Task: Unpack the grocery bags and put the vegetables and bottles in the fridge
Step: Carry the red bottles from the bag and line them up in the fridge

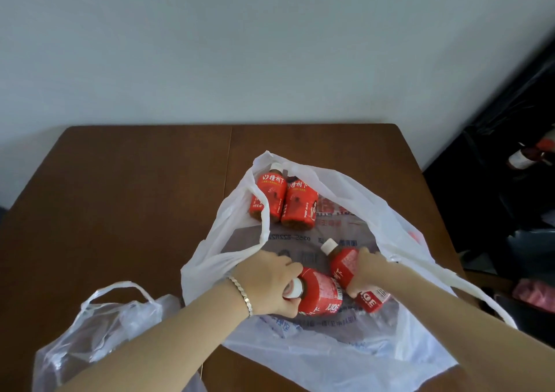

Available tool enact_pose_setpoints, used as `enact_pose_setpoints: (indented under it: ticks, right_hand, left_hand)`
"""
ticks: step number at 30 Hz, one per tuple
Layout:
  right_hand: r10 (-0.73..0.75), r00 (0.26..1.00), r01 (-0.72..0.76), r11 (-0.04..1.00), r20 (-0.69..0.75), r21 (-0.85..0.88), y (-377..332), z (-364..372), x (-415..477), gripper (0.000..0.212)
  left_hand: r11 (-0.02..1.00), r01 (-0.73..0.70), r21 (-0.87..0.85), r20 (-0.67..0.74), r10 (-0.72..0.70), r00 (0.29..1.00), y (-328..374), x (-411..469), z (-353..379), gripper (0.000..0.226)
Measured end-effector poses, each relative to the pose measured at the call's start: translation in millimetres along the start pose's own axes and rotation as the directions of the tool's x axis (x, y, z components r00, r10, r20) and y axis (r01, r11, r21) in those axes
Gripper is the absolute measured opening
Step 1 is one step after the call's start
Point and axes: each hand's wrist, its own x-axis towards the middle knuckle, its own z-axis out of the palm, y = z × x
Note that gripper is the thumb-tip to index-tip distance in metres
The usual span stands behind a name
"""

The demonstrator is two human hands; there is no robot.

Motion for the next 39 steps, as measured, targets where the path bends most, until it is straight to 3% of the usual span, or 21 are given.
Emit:
enact_pose_setpoints:
  ticks: [3, 6, 8, 11, 15, 18, 23, 29, 31, 34, 39]
  right_hand:
    - [-0.177, 0.961, 0.203, 0.973, -0.213, 0.107, -18, 4, 0, 0.074]
    - [-0.182, 0.923, 0.117, 0.972, -0.339, -0.205, -37, 10, 4, 0.058]
    - [-0.197, 0.913, 0.039, 0.914, -0.357, -0.404, -46, 13, 4, 0.048]
    - [-0.292, 0.897, 0.065, 0.83, -0.332, -0.554, -51, 11, 2, 0.037]
    - [-0.389, 0.859, 0.139, 0.804, -0.334, -0.579, -47, 11, -20, 0.036]
    - [-0.487, 0.809, 0.199, 0.753, -0.328, -0.627, -30, 17, -46, 0.027]
    - [-0.526, 0.753, 0.231, 0.773, -0.395, -0.591, 0, 1, -89, 0.038]
    - [-0.72, 0.613, 0.345, 0.615, -0.326, -0.709, 28, -38, -168, 0.043]
    - [-0.723, 0.571, 0.397, 0.658, -0.389, -0.64, 35, -47, -194, 0.038]
    - [-0.56, 0.553, 0.449, 0.824, -0.618, -0.346, 42, -54, -229, 0.032]
    - [-0.389, 0.413, 0.401, 0.89, -0.823, -0.22, 53, -50, -273, 0.028]
  left_hand:
    - [1.0, -0.001, -0.003, 0.0, 0.001, 1.0, 0, -2, 1, 0.05]
    - [0.999, 0.023, -0.024, -0.013, -0.023, 1.0, 1, -2, 4, 0.05]
    - [0.999, 0.029, -0.012, -0.024, -0.03, 0.999, 1, -3, 7, 0.05]
    - [1.0, 0.009, 0.022, -0.01, -0.009, 1.0, 2, -3, 8, 0.049]
    - [0.998, 0.006, 0.056, 0.018, -0.007, 1.0, 3, -3, 4, 0.048]
    - [0.995, 0.09, 0.047, 0.021, -0.091, 0.996, 8, -2, 1, 0.045]
    - [0.968, 0.204, 0.145, 0.041, -0.212, 0.976, 34, 0, -11, 0.05]
    - [0.931, 0.353, 0.094, -0.069, -0.347, 0.935, 71, -7, -46, 0.044]
    - [0.927, 0.372, 0.048, -0.148, -0.362, 0.921, 79, -20, -67, 0.039]
    - [0.93, 0.362, 0.064, -0.296, -0.328, 0.897, 93, -36, -104, 0.045]
    - [0.944, 0.288, 0.157, -0.413, -0.202, 0.888, 121, -59, -168, 0.043]
